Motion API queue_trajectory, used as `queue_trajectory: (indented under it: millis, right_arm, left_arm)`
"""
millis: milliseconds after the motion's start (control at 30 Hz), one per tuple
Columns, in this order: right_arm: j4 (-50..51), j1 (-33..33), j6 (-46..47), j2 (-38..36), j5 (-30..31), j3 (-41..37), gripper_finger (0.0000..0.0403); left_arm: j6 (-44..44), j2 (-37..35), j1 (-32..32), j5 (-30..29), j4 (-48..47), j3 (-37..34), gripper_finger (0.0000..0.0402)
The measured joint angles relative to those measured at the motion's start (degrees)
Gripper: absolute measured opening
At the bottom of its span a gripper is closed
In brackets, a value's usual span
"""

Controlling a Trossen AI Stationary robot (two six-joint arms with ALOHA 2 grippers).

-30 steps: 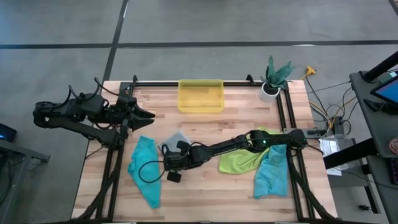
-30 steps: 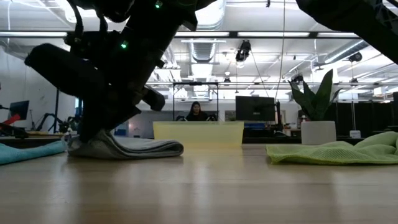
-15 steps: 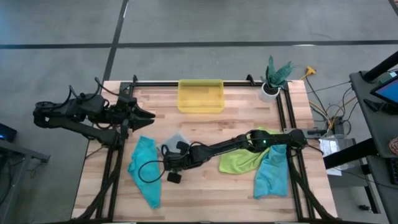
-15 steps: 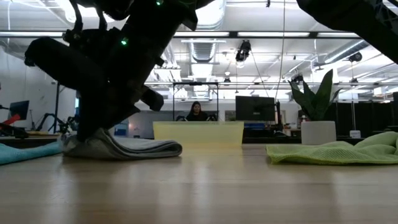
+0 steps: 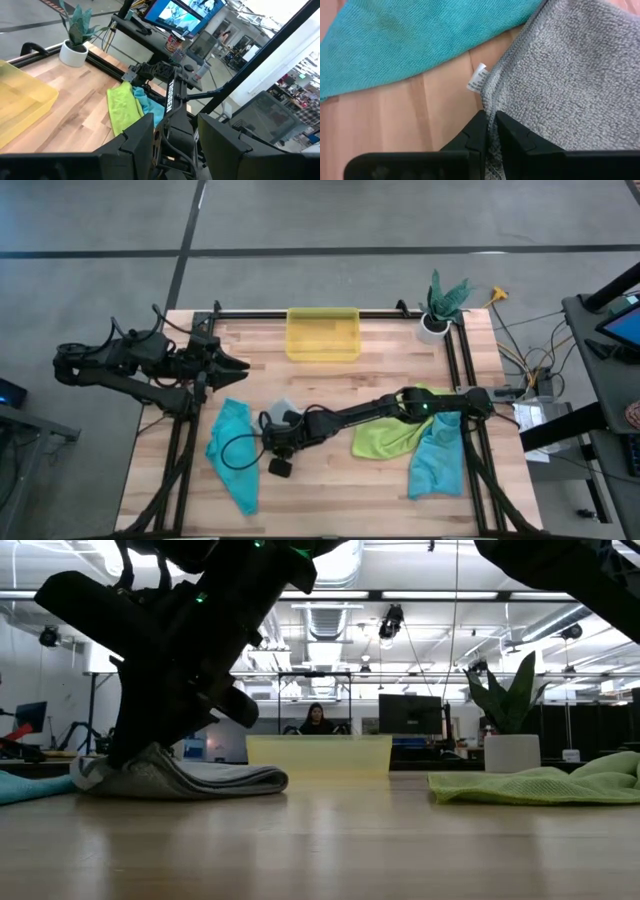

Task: Fold microfiber towels
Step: Fold the gray microfiber cloth

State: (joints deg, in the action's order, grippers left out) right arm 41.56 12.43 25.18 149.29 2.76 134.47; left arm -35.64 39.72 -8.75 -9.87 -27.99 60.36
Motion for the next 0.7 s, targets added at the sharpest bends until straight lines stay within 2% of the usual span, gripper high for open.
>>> queue_trajectory:
  millis: [200,367,600,700]
  right_arm:
    - [-2.1,-0.6,0.4,0.0,-4.2,0.0,0.0034]
    - [-3.3,-0.7,0.5,0.0,-5.1,0.0,0.0036]
    - [-2.6,-0.8,1.8,0.0,-5.7,0.0,0.008]
    - [-1.3,-0.8,1.8,0.0,-5.7,0.0,0.0082]
  left_arm:
    - [0.0,0.0,0.0,0.0,0.0,0.0,0.014]
    - [0.0,0.0,0.0,0.0,0.0,0.0,0.014]
    - [0.0,0.0,0.0,0.0,0.0,0.0,0.014]
    - [0.0,0.0,0.0,0.0,0.0,0.0,0.014]
